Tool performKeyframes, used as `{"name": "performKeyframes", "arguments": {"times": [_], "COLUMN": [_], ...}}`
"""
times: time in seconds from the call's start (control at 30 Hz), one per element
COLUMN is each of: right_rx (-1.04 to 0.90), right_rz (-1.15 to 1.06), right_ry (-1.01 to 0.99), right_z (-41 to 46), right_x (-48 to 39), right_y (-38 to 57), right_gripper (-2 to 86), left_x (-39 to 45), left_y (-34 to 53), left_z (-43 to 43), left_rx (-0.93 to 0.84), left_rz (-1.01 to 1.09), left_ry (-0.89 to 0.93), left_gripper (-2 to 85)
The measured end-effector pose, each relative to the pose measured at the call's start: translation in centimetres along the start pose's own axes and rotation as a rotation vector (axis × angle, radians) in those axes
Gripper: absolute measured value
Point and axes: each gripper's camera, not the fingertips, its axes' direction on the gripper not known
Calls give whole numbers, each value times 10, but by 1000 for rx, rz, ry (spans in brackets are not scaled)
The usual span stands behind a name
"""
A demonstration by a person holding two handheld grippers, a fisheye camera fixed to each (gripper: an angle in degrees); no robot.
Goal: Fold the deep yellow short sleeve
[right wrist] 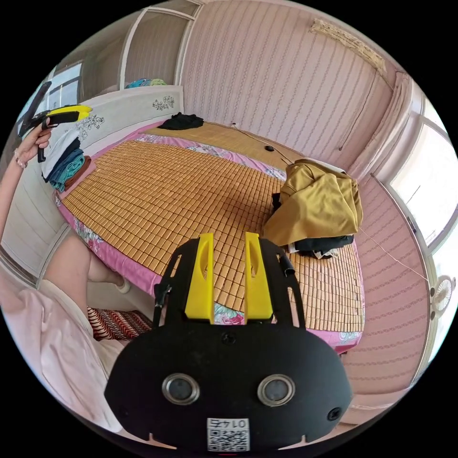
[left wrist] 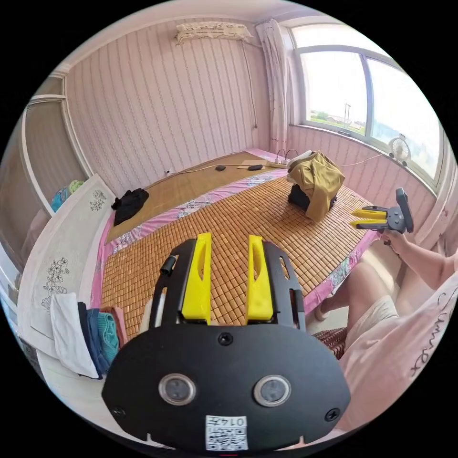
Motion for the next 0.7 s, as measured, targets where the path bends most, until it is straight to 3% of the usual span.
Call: {"name": "performKeyframes", "arguments": {"times": [0.13,0.27,0.43,0.7], "right_rx": [11,28,50,4], "right_rz": [60,102,157,257], "right_ry": [9,73,72,45], "right_z": [2,16,41,133], "right_x": [37,79,131,203], "right_y": [50,89,102,67], "right_gripper": [100,99,97,95], "left_x": [80,146,235,296], "left_y": [-38,-65,-104,-195], "left_z": [67,132,233,342], "left_rx": [42,52,-24,-36], "left_rz": [76,124,242,340], "left_ry": [193,273,407,313], "left_gripper": [110,106,106,97]}}
